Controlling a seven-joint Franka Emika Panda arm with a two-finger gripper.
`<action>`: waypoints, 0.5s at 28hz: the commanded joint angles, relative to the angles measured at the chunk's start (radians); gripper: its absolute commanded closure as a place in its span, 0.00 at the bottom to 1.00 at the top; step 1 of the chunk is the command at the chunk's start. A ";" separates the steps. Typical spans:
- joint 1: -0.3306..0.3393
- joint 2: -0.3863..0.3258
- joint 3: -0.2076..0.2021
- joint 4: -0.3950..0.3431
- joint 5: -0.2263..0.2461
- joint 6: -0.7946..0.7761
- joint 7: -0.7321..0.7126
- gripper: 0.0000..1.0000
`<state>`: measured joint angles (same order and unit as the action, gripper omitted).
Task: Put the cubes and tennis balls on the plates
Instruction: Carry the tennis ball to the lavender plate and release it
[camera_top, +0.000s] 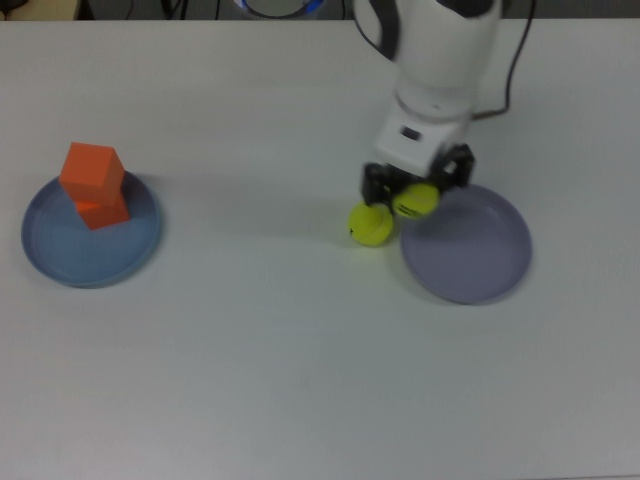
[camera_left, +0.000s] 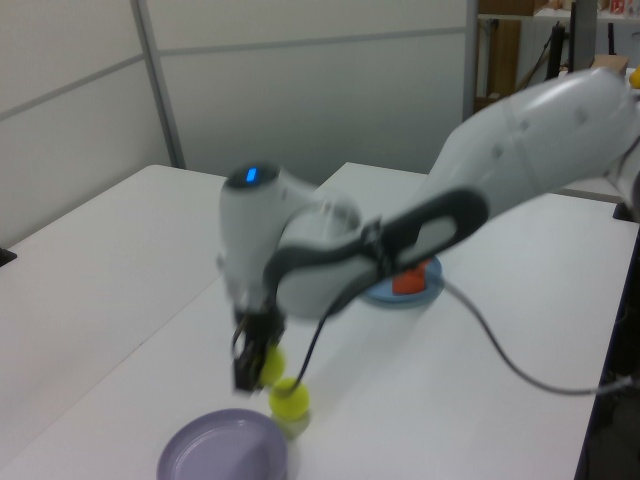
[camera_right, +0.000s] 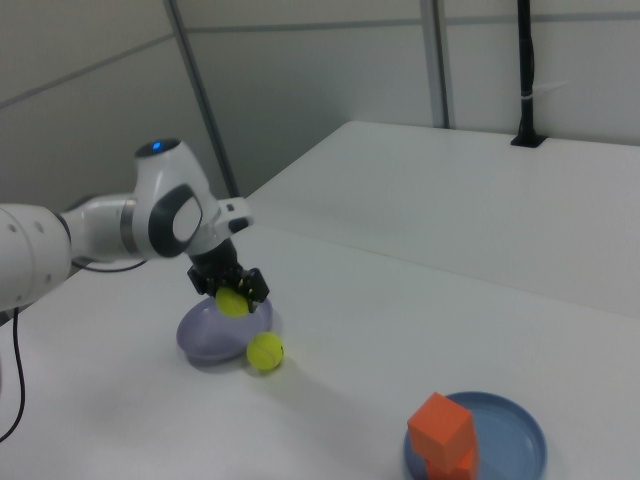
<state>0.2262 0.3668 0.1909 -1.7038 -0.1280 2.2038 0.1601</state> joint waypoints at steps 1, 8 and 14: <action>0.067 0.084 -0.008 0.041 -0.035 0.137 0.055 0.91; 0.102 0.144 -0.008 0.042 -0.128 0.186 0.082 0.75; 0.102 0.175 -0.008 0.044 -0.179 0.186 0.081 0.46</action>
<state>0.3234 0.5139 0.1908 -1.6851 -0.2637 2.3787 0.2260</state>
